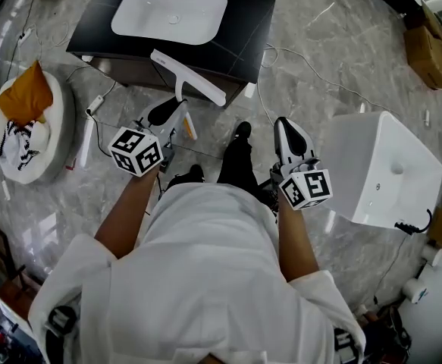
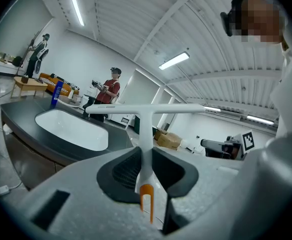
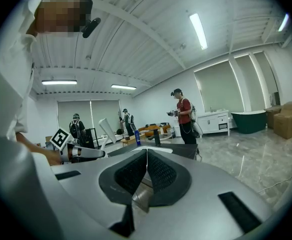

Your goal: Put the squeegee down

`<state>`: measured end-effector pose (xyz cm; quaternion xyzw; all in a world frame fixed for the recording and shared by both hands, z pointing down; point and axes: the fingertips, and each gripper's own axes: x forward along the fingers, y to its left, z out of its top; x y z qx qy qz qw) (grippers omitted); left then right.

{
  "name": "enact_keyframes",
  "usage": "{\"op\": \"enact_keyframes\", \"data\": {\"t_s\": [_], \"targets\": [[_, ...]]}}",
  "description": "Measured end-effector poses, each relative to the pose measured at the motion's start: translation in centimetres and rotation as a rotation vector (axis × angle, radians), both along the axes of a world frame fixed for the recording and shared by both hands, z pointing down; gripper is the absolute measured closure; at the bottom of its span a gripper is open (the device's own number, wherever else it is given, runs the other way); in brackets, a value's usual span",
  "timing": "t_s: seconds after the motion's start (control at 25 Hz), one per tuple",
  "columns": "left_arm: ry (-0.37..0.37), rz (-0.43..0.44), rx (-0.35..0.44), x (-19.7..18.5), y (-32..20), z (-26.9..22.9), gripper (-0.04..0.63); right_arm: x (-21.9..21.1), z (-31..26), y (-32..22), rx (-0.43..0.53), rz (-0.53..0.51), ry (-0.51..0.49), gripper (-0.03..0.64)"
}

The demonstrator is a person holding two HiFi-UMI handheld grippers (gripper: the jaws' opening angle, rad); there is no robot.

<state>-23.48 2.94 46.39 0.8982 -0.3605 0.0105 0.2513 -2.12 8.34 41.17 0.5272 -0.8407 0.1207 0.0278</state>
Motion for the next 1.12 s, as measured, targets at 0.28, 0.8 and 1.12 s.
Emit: {"op": "enact_keyframes", "data": {"t_s": [0.28,0.8,1.12], "targets": [[-0.041,-0.015,-0.01,3.9,-5.5,-0.2,0.514,4.1,0.5,-6.6,0.035,-0.021,-0.039,0.603],[-0.09,-0.083,-0.064,11.8,-16.2,-3.1,0.514,13.6,-1.0,-19.4,0.08,-0.121,-0.107,0.601],[-0.184,-0.117,-0.165,14.2,-20.6,-2.4,0.514,15.6,-1.0,-26.0,0.077,-0.184,-0.143,0.602]]}}
